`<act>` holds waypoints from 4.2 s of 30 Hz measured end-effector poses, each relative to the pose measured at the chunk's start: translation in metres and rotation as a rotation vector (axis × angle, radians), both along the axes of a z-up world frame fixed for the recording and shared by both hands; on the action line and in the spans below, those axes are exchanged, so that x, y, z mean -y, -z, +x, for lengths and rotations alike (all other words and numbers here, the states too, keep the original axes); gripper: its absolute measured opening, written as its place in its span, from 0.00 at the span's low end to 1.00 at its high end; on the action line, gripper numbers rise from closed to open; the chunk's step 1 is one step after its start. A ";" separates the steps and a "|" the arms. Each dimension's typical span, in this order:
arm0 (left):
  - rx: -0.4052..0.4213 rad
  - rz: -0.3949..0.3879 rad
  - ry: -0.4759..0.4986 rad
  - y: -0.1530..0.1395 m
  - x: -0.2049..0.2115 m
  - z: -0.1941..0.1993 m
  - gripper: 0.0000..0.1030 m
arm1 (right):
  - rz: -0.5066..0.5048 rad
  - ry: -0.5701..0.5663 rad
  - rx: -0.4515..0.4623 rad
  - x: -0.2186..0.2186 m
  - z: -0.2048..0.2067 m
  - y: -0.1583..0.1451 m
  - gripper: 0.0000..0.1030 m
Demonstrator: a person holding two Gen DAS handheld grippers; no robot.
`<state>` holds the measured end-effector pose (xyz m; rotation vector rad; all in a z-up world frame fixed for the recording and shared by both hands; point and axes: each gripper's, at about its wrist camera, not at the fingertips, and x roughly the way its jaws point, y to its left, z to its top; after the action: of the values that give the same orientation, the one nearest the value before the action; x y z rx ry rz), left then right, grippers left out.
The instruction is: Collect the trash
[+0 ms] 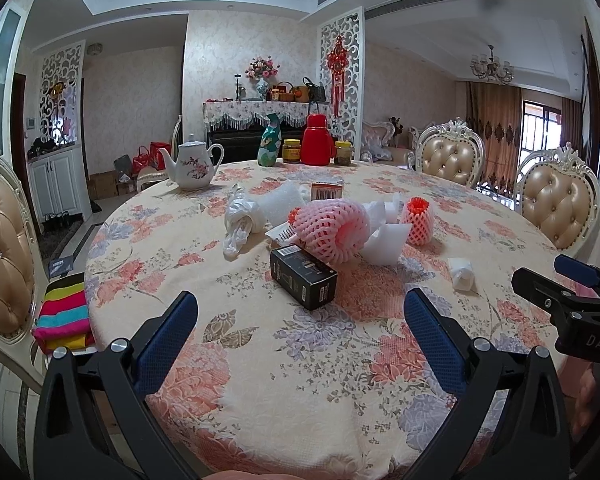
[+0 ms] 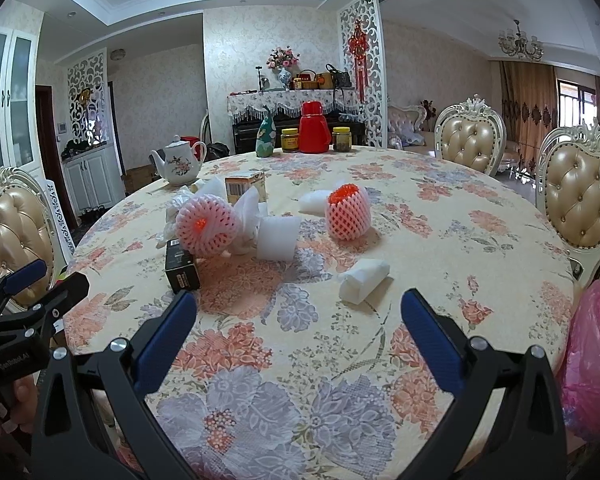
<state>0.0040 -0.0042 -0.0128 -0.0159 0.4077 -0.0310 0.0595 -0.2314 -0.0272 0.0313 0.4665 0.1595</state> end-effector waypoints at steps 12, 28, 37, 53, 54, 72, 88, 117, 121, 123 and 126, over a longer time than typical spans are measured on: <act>-0.104 -0.060 -0.093 0.018 -0.025 0.039 0.94 | -0.021 0.057 -0.121 0.022 0.048 0.024 0.96; -0.433 -0.060 -0.061 0.049 -0.021 0.159 0.94 | -0.022 0.098 -0.385 0.040 0.177 0.060 0.75; -0.506 -0.048 -0.055 0.054 0.001 0.197 0.89 | 0.000 0.074 -0.448 0.043 0.194 0.074 0.46; -0.495 -0.023 -0.050 0.064 0.019 0.181 0.36 | 0.026 0.020 -0.386 0.055 0.158 0.064 0.30; -0.488 -0.029 -0.046 0.063 0.019 0.173 0.36 | 0.024 0.019 -0.374 0.055 0.153 0.062 0.30; -0.153 -0.031 0.247 0.017 0.106 0.092 0.36 | 0.028 0.133 -0.157 0.112 0.056 0.033 0.30; -0.189 0.000 0.877 -0.002 0.360 0.101 0.36 | 0.008 0.685 -0.114 0.311 -0.047 0.016 0.31; -0.416 0.000 1.226 0.017 0.534 0.107 0.71 | 0.041 0.917 -0.166 0.407 -0.077 0.022 0.57; -0.374 -0.035 1.162 0.014 0.501 0.113 0.81 | 0.017 0.902 -0.151 0.390 -0.077 0.012 0.60; -0.348 -0.025 1.113 0.014 0.478 0.115 0.81 | 0.002 0.887 -0.141 0.378 -0.075 0.006 0.62; -0.266 0.045 1.014 0.016 0.431 0.115 0.84 | -0.013 0.841 -0.122 0.354 -0.065 0.001 0.69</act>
<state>0.1193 -0.4355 -0.0289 0.2354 0.6479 -1.0282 -0.0053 -0.5851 -0.0284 0.2215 0.5420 -0.6741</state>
